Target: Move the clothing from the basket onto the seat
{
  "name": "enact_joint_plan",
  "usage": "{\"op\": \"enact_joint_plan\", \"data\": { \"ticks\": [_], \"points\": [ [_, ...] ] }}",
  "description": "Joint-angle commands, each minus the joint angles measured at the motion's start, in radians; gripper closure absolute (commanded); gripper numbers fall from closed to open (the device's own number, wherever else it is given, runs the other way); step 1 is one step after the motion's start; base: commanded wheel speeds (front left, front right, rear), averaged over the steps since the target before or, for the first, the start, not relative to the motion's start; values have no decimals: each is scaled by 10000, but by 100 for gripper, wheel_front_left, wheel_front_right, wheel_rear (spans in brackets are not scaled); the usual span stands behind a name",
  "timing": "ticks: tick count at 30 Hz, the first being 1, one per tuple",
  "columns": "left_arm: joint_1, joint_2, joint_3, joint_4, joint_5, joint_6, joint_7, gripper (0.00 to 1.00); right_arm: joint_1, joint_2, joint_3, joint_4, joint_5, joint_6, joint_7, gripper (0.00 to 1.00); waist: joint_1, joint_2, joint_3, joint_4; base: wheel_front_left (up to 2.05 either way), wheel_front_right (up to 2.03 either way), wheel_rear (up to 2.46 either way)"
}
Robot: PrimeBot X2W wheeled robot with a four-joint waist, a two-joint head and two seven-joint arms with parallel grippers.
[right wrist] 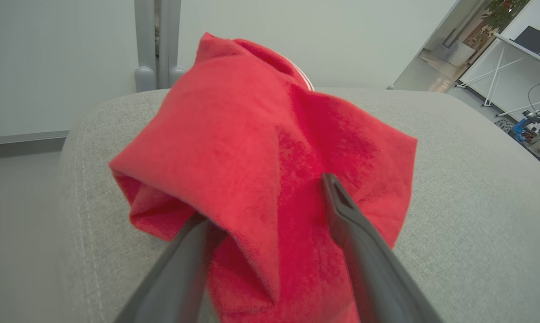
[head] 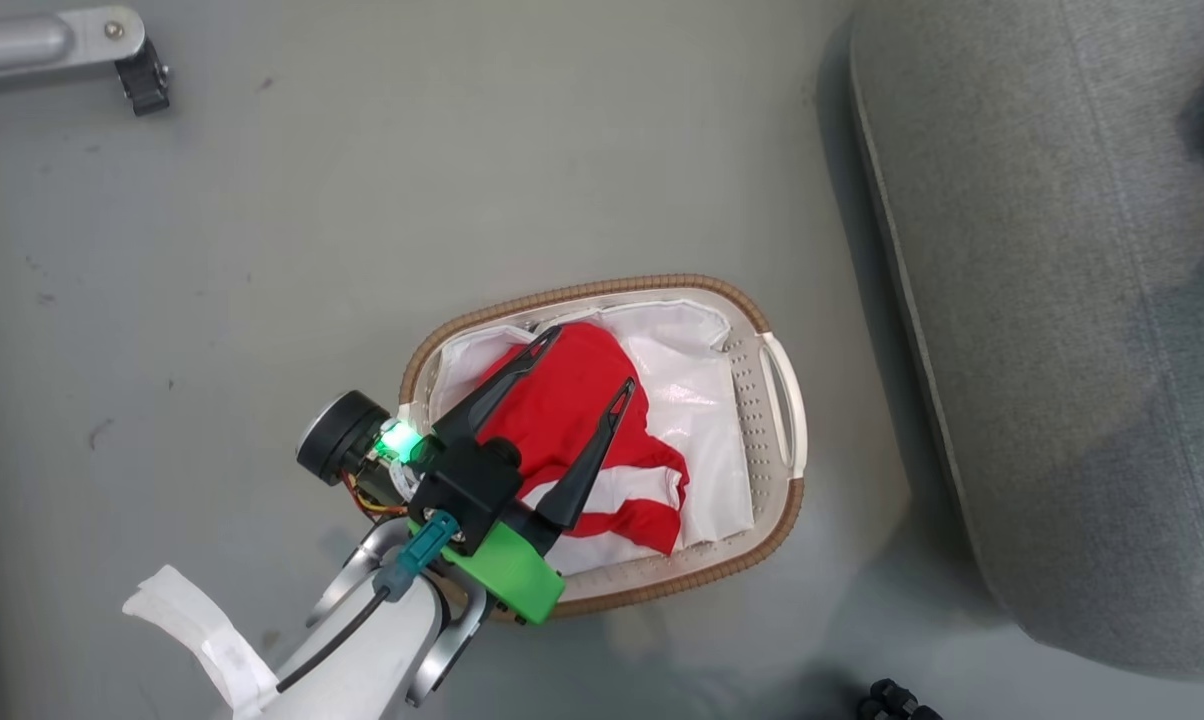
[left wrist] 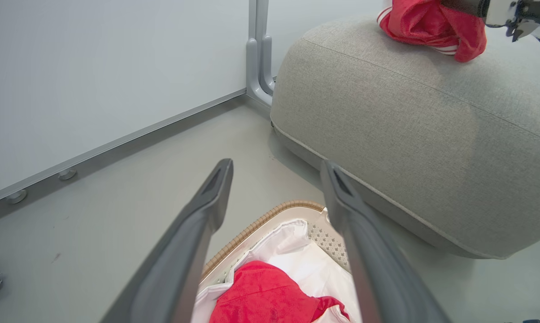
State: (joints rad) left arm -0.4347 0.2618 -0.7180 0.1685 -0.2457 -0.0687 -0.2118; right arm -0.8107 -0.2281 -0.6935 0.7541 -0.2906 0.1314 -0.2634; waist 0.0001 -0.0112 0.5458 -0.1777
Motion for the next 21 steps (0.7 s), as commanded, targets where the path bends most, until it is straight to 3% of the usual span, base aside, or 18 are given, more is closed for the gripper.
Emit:
{"op": "enact_joint_plan", "data": {
  "ticks": [1,13,21],
  "points": [
    [168,-13,24,46,-87,59,-62,0,348,36,143,-109,157,-14,-21,0,-1,112,-285,-148,0,0,0],
    [541,-328,604,608,-867,231,-465,0,2256,332,1742,-875,941,-14,-20,0,-1,112,-1768,-369,0,0,0],
    [1014,-538,1457,919,-1275,408,-540,0,2454,121,2887,-1012,1084,-14,-20,0,-1,112,-2817,-212,0,0,0]
  ]
}}
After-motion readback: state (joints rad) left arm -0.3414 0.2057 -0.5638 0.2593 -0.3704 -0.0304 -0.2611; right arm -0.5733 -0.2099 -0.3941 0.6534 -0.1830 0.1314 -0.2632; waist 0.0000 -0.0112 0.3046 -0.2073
